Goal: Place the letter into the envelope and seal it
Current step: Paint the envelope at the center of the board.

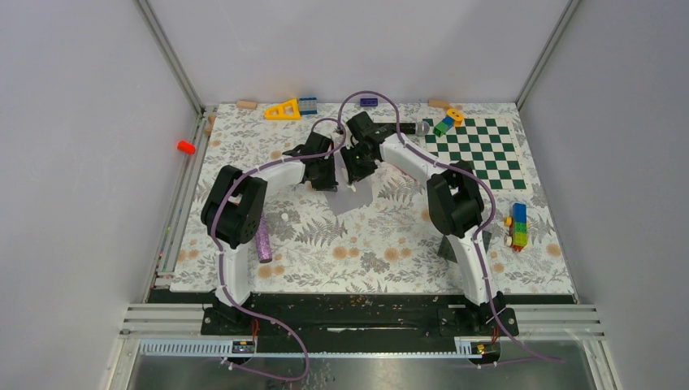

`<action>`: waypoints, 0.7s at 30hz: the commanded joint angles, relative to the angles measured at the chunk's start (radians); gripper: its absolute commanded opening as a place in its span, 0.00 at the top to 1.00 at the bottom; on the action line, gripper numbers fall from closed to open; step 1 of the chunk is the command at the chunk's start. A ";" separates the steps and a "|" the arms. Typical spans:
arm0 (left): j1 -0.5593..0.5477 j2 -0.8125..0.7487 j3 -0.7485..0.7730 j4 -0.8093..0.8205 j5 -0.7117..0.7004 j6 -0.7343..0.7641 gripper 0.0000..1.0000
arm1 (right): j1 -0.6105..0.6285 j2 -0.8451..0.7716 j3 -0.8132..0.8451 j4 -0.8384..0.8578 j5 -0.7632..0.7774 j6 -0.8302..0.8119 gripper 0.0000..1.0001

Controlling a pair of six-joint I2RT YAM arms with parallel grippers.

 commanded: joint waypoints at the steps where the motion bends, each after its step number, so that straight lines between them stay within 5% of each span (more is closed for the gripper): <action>1: -0.009 0.024 -0.036 -0.079 -0.036 0.021 1.00 | 0.001 -0.042 0.030 -0.006 0.057 -0.035 1.00; 9: -0.009 0.024 -0.037 -0.079 -0.035 0.020 1.00 | 0.002 -0.125 -0.019 -0.008 -0.172 0.012 1.00; 21: -0.012 0.025 -0.036 -0.079 -0.039 0.022 1.00 | 0.008 -0.077 -0.080 -0.019 -0.079 -0.056 1.00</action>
